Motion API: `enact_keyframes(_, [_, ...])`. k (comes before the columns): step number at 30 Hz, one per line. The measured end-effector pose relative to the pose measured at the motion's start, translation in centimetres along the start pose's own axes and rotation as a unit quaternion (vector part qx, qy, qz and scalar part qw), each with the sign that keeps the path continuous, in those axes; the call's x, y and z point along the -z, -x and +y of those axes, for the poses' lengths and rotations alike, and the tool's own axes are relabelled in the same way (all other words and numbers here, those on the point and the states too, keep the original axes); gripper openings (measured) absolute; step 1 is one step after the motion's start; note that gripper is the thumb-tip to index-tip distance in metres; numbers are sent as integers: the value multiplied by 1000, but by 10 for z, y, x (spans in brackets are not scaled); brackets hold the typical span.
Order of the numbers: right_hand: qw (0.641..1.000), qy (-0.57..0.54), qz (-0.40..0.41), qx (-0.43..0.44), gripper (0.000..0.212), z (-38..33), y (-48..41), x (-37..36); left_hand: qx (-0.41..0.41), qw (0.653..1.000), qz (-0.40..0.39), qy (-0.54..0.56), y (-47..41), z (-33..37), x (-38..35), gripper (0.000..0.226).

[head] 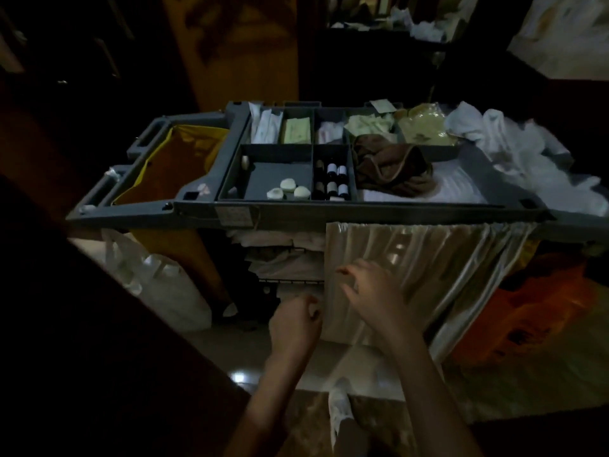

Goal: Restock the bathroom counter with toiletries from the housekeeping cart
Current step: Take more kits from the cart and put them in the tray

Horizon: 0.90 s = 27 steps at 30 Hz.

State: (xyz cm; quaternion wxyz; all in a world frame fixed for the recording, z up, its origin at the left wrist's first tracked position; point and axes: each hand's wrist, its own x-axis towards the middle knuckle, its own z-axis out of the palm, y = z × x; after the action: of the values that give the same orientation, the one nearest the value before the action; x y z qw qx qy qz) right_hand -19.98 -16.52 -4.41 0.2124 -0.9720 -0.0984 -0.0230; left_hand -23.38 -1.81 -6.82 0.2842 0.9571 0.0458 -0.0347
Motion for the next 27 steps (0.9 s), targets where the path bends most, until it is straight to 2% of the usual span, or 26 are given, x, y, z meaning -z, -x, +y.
enact_keyframes(8, [999,-36,14,28,26,51,-98,26,-19,994,99,45,-96,51,14,18])
enact_keyframes(13, [995,-82,-25,52,28,49,-143,22,-11,990,128,61,-128,50,22,20])
enact_keyframes(17, [994,-87,-20,64,28,40,-182,15,3,983,168,73,-158,41,40,22])
enact_keyframes(21, [994,-84,-19,64,25,35,-223,14,23,980,172,101,-209,33,52,26])
enact_keyframes(27, [997,-77,17,22,23,32,-306,15,2,983,144,110,-314,20,72,25])
